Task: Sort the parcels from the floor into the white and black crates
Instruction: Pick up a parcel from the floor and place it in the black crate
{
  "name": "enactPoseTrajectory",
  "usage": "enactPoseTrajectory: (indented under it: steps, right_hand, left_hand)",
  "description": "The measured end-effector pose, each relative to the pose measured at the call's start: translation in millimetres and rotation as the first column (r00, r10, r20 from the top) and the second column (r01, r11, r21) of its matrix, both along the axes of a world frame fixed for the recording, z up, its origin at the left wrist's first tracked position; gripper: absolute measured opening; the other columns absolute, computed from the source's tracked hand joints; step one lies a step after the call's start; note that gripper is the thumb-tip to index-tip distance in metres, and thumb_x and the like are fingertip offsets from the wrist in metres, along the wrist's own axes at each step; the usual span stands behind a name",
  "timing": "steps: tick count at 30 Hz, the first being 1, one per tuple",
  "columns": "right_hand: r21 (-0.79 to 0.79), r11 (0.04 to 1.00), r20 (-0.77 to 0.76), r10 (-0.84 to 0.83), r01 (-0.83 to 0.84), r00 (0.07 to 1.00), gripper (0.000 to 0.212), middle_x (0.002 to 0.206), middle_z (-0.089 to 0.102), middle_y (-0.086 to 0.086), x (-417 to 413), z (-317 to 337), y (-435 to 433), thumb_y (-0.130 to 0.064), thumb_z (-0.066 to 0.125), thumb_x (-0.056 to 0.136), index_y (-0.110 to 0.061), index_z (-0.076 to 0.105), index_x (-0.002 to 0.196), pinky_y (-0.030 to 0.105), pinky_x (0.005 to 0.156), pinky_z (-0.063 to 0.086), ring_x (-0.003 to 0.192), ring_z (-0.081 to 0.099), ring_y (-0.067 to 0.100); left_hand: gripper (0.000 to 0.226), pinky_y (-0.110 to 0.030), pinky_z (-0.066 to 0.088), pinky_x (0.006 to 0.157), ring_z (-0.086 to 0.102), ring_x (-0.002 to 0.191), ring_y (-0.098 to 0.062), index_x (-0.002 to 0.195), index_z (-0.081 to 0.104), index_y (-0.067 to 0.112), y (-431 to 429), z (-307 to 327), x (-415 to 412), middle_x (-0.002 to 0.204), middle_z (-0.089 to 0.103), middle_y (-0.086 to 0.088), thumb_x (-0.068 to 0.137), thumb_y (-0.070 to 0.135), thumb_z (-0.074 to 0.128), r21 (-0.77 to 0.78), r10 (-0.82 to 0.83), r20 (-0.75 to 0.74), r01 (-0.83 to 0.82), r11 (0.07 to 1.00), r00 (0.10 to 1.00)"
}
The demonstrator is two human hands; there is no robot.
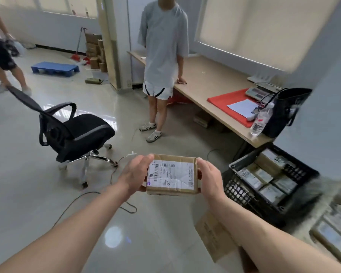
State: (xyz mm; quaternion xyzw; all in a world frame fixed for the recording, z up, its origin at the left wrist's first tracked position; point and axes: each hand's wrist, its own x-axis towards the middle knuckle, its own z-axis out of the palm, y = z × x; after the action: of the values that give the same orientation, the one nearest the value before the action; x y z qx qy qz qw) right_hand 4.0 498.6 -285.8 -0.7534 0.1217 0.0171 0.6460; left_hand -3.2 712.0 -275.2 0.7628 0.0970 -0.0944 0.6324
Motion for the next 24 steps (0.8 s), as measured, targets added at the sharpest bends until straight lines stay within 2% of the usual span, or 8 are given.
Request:
enactPoseTrajectory:
  steps: [4, 6, 8, 9, 13, 17, 20, 24]
  right_hand:
    - [-0.014, 0.998, 0.026, -0.062, 0.062, 0.998, 0.054, 0.094, 0.078, -0.002, 9, 1, -96, -0.066, 0.05, 0.076, -0.025, 0.078, 0.096, 0.052, 0.092, 0.057, 0.094, 0.074, 0.02]
    - [0.01, 0.994, 0.035, -0.106, 0.106, 0.994, 0.041, 0.093, 0.078, 0.001, 13, 4, -139, -0.056, 0.053, 0.089, -0.023, 0.078, 0.096, 0.044, 0.082, 0.059, 0.093, 0.074, 0.022]
    - [0.019, 0.991, 0.042, -0.136, 0.135, 0.99, 0.036, 0.092, 0.077, -0.001, 15, 4, -180, -0.047, 0.052, 0.098, -0.022, 0.078, 0.097, 0.03, 0.073, 0.054, 0.091, 0.073, 0.017]
    - [0.007, 0.989, 0.039, -0.147, 0.146, 0.988, 0.038, 0.093, 0.077, -0.002, 15, 3, -199, -0.051, 0.051, 0.096, -0.023, 0.078, 0.099, 0.029, 0.074, 0.054, 0.09, 0.072, 0.014]
    - [0.014, 0.979, 0.025, -0.205, 0.204, 0.979, 0.058, 0.093, 0.078, -0.006, 20, 3, -259, -0.069, 0.046, 0.079, -0.026, 0.078, 0.1, 0.045, 0.085, 0.058, 0.088, 0.073, 0.012]
    - [0.026, 0.955, 0.022, -0.295, 0.294, 0.955, 0.044, 0.087, 0.077, -0.005, 28, -3, -303, -0.049, 0.045, 0.103, -0.02, 0.077, 0.098, 0.042, 0.081, 0.056, 0.08, 0.072, 0.005]
    - [0.022, 0.94, -0.008, -0.34, 0.34, 0.94, 0.051, 0.089, 0.078, 0.002, 37, -15, -328, -0.056, 0.045, 0.095, -0.015, 0.076, 0.097, 0.049, 0.081, 0.059, 0.085, 0.075, 0.018]
    - [0.033, 0.907, -0.044, -0.419, 0.42, 0.907, 0.057, 0.089, 0.077, 0.007, 57, -29, -354, -0.062, 0.046, 0.082, -0.015, 0.076, 0.092, 0.061, 0.086, 0.057, 0.087, 0.075, 0.029]
  left_hand:
    - [0.057, -0.042, 0.053, 0.069, 0.065, 0.075, -0.032, 0.097, 0.061, -0.001, -100, 8, 26, 0.089, 0.068, -0.017, 0.1, 0.051, 0.038, -0.006, -0.119, 0.018, 0.119, 0.993, 0.993]
    - [0.049, -0.041, 0.051, 0.071, 0.062, 0.075, -0.028, 0.088, 0.064, 0.008, -145, 10, 36, 0.086, 0.067, -0.013, 0.106, 0.042, 0.033, -0.003, -0.156, 0.011, 0.156, 0.988, 0.988]
    - [0.045, -0.038, 0.051, 0.069, 0.063, 0.073, -0.026, 0.084, 0.064, 0.015, -187, 11, 47, 0.082, 0.069, -0.009, 0.104, 0.046, 0.037, -0.005, -0.173, 0.009, 0.173, 0.985, 0.985]
    - [0.044, -0.035, 0.051, 0.066, 0.064, 0.07, -0.024, 0.086, 0.064, 0.016, -206, 12, 51, 0.082, 0.069, -0.007, 0.102, 0.048, 0.039, -0.009, -0.18, 0.01, 0.18, 0.984, 0.984]
    - [0.045, -0.038, 0.047, 0.065, 0.058, 0.07, -0.025, 0.089, 0.062, 0.015, -271, 19, 69, 0.082, 0.063, -0.011, 0.085, 0.056, 0.041, -0.015, -0.254, 0.0, 0.254, 0.967, 0.967]
    - [0.051, -0.039, 0.047, 0.067, 0.059, 0.072, -0.026, 0.089, 0.062, 0.009, -320, 15, 94, 0.084, 0.064, -0.012, 0.09, 0.055, 0.04, 0.01, -0.322, -0.01, 0.322, 0.947, 0.947]
    - [0.058, -0.037, 0.051, 0.065, 0.065, 0.075, -0.024, 0.102, 0.061, -0.002, -349, 0, 120, 0.091, 0.069, -0.011, 0.099, 0.053, 0.043, 0.025, -0.342, -0.023, 0.343, 0.939, 0.939]
    - [0.046, -0.035, 0.057, 0.062, 0.071, 0.077, -0.02, 0.11, 0.063, 0.012, -380, -17, 154, 0.098, 0.073, -0.006, 0.103, 0.051, 0.04, 0.043, -0.403, -0.065, 0.406, 0.913, 0.913]
